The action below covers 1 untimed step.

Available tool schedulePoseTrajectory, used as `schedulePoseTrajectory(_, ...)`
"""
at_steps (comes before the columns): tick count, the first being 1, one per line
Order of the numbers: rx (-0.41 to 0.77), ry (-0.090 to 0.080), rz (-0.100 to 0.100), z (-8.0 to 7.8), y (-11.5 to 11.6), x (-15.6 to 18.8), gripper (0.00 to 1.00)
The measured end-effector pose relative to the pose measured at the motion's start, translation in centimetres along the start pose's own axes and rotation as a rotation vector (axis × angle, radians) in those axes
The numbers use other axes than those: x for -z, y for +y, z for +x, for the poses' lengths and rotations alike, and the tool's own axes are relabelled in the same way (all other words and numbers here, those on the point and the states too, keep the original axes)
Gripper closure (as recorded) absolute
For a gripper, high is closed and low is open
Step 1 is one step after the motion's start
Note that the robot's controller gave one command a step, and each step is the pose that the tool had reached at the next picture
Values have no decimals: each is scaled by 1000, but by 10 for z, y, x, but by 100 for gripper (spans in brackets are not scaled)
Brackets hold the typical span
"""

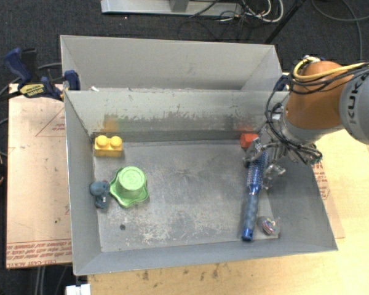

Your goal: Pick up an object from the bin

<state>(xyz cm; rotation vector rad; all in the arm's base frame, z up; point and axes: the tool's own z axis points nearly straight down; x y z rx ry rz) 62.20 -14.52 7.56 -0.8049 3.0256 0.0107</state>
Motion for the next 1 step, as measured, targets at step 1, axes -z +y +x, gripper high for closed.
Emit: schedulePoseTrajectory(1, 158, 4, 11, 7, -4, 168, 100)
